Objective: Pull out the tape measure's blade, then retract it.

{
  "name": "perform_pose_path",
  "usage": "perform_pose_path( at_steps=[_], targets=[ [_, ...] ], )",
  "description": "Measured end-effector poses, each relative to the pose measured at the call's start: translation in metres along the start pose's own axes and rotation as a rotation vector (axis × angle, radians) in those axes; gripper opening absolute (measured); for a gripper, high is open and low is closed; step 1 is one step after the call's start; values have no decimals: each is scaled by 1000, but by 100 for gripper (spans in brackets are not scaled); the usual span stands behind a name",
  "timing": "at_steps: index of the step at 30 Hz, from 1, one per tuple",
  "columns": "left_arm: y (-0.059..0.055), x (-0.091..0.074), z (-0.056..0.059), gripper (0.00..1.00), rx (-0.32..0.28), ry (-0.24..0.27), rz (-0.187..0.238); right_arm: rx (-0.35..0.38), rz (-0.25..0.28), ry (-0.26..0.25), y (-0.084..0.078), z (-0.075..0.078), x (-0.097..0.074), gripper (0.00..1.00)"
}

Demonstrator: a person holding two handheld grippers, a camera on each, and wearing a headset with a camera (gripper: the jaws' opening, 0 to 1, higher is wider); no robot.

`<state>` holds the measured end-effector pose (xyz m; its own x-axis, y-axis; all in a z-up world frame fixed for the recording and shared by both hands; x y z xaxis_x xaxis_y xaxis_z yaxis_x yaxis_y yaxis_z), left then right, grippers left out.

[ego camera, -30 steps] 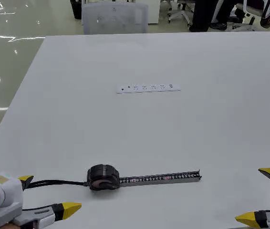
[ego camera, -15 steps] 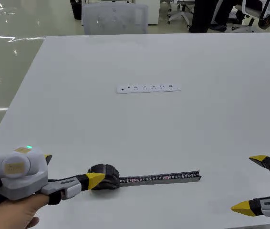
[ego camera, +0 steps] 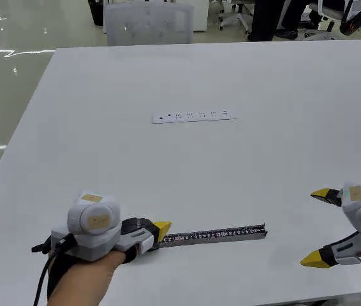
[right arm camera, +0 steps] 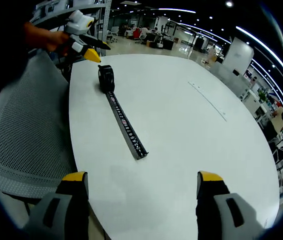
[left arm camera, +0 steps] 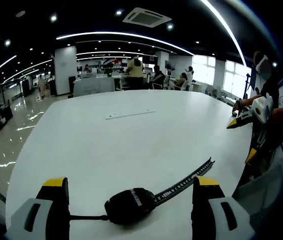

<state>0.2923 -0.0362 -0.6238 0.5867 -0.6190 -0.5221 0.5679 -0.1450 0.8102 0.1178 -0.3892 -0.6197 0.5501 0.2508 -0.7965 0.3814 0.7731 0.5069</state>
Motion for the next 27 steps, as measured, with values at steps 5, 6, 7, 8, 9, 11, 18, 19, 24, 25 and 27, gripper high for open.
perform_pose_path(
  at_steps=[5,6,7,8,9,11,18,19,24,25,27],
  targets=[
    [-10,4,-5,100,-54,28,38,-49,-1,53,9,11,8,85],
    [-12,3,-8,100,-70,47,61,-58,-1,67,11,14,11,84],
    [-15,3,-10,100,-65,62,57,-65,-2,77,12,15,12,84],
    [-18,2,-11,100,-66,69,60,-76,-6,89,13,17,14,82],
    [-22,2,-12,100,-91,71,71,-95,-12,107,15,19,17,80],
    [-31,1,-12,100,-109,67,64,-125,-18,131,18,22,22,76],
    [-42,5,-10,100,-44,40,59,-181,-56,218,22,31,47,69],
    [-43,7,-9,100,-27,34,54,-183,-58,226,23,32,51,67],
    [-46,12,-6,100,-35,21,48,-203,-70,278,19,34,73,60],
    [-46,13,-5,100,-29,19,47,-208,-73,283,18,33,76,60],
    [-46,13,-5,100,-23,19,42,-212,-81,302,16,32,84,58]
  ],
)
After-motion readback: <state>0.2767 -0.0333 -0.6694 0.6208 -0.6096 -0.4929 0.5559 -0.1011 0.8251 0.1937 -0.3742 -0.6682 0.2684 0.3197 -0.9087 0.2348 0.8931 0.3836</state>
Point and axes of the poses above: the centre of the closed fingertips' face, and the gripper's own axes: x roughly forward along the fingers, z roughly to its right, y roughly out of its top, the point moved 10 cm from there along -x, roughly backward along the fingers, and after that the axes turned 15 degrees about -x, right-handed, at the moved point
